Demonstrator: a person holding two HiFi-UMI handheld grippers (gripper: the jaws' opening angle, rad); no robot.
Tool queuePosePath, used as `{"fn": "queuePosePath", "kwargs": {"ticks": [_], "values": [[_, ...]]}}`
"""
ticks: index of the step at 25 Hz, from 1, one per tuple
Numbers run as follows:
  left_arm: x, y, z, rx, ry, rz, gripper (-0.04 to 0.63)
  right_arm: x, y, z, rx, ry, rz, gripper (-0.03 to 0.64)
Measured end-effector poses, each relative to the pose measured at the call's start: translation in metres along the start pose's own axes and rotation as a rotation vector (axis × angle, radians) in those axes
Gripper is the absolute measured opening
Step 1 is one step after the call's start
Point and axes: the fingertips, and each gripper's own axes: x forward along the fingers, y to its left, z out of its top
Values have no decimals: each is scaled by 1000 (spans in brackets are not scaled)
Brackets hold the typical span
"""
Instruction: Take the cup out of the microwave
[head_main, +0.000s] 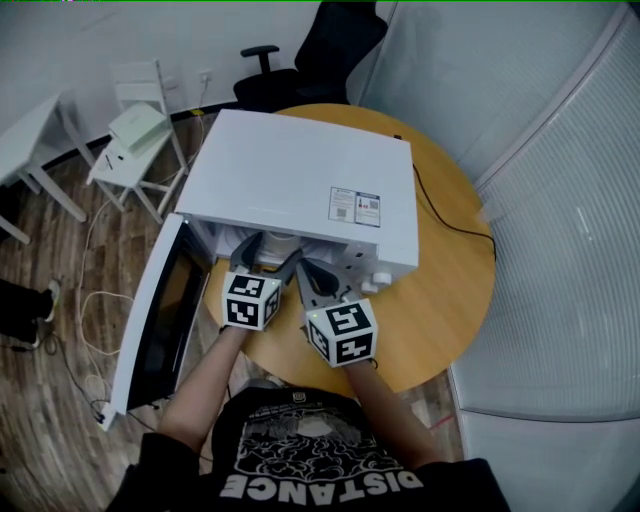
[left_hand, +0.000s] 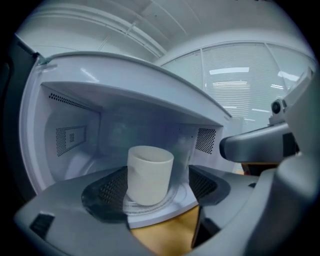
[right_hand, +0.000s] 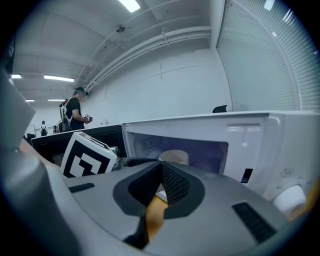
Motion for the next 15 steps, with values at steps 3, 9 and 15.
{"fn": "queuePosePath", "kwargs": {"ticks": [3, 9, 15], "values": [[11, 2, 2, -1, 2, -39, 410, 4, -5, 2, 5, -5, -10, 15], [28, 6, -2, -2, 26, -77, 457, 8, -12, 2, 16, -7, -29, 15], [43, 12, -1, 32, 33, -92, 488, 11, -21, -2, 30, -4, -50, 15]]}}
